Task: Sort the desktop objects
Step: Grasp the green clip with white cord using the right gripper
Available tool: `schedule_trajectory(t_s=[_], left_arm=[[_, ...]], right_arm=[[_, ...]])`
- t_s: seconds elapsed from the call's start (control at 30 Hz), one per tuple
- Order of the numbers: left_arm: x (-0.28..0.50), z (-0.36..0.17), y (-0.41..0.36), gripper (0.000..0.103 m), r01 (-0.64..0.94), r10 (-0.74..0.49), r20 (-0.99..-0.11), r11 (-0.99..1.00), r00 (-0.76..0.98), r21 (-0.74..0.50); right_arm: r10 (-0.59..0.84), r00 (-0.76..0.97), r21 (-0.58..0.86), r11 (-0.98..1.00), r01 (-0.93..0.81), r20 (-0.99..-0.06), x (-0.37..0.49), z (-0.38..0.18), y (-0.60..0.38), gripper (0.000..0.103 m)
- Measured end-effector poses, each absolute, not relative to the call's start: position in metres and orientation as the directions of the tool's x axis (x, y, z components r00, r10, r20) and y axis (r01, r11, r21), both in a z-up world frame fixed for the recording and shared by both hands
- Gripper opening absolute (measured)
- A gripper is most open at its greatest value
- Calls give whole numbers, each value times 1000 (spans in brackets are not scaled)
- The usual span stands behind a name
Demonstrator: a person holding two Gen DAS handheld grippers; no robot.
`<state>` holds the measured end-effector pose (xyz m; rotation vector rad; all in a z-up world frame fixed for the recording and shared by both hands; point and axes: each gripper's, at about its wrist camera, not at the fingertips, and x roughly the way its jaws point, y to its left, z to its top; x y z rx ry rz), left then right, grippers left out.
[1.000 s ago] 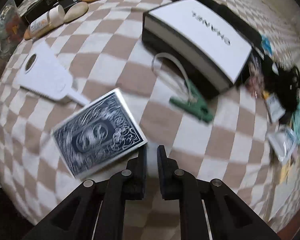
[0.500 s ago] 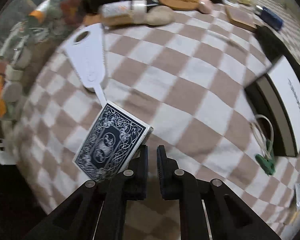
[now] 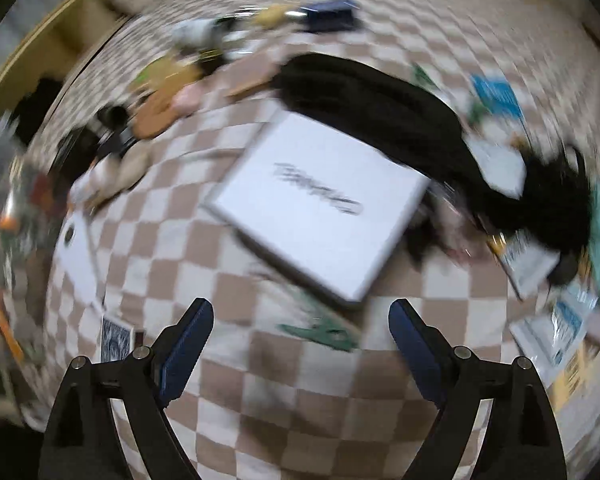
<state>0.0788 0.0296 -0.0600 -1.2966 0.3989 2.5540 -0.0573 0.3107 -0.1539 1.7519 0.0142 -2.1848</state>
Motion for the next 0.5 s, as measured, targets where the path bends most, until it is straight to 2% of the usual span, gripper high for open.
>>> schedule_trajectory(t_s=[0.17, 0.3, 0.5], left_arm=[[78, -63, 36, 103, -354, 90, -815, -924, -572, 146], [75, -68, 38, 103, -356, 82, -820, -922, -567, 154], [70, -75, 37, 103, -351, 76, -831, -924, -551, 149]], right_arm=[[-359, -117, 336, -925, 176, -926, -68, -178, 317, 89], [-434, -32, 418, -883, 214, -900, -58, -188, 291, 89], [-475, 138, 492, -796, 352, -869, -21, -188, 247, 89]])
